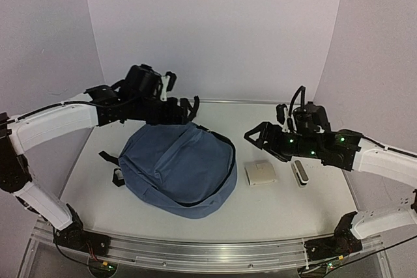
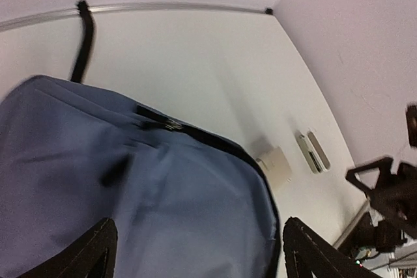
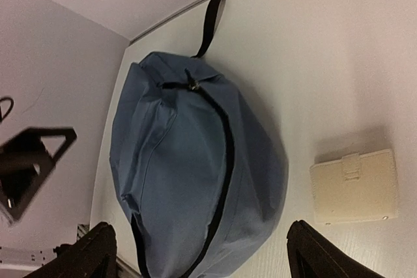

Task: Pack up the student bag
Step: Zip the student bag at the center of the board, then adjust the student bag at the center of the board.

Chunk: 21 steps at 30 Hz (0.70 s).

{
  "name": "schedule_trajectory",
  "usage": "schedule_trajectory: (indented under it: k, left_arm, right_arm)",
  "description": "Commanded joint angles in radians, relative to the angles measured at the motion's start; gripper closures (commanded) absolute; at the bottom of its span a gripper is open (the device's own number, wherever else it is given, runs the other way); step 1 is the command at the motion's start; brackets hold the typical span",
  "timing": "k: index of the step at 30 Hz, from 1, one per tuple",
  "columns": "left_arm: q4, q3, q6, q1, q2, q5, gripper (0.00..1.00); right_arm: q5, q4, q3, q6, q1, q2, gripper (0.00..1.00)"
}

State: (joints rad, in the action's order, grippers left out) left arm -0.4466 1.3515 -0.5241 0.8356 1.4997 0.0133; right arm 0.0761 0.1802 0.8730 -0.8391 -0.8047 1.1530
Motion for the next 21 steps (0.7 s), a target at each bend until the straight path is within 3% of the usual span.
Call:
schedule_trajectory:
  k: [1, 3, 7, 15, 19, 21]
  left_arm:
    - [-0.207, -0.091, 0.067, -0.288, -0.094, -0.168, 0.11]
    - [-0.224, -0.105, 0.08, -0.407, -0.103, -0.254, 0.11]
    - [-0.234, -0.109, 0.12, -0.497, -0.114, -0.301, 0.1]
    - [-0.179, -0.149, 0.175, -0.527, -0.144, -0.288, 0.1]
    - [-0.181, -0.164, 0.197, -0.529, -0.159, -0.272, 0.1]
    - [-0.181, -0.177, 0.205, -0.528, -0.168, -0.261, 0.1]
  right_arm:
    - [-0.051, -0.015, 0.013, -0.077, -0.137, 0.081, 0.21]
    - [-0.074, -0.016, 0.006, -0.098, -0.162, 0.111, 0.31]
    - [-0.106, -0.042, -0.02, -0.132, -0.188, 0.16, 0.38]
    - [-0.085, -0.154, -0.025, -0.149, -0.214, 0.285, 0.51]
    - [-0.048, -0.221, -0.019, -0.136, -0.217, 0.334, 0.52]
    - [-0.047, -0.224, -0.005, -0.126, -0.216, 0.364, 0.6]
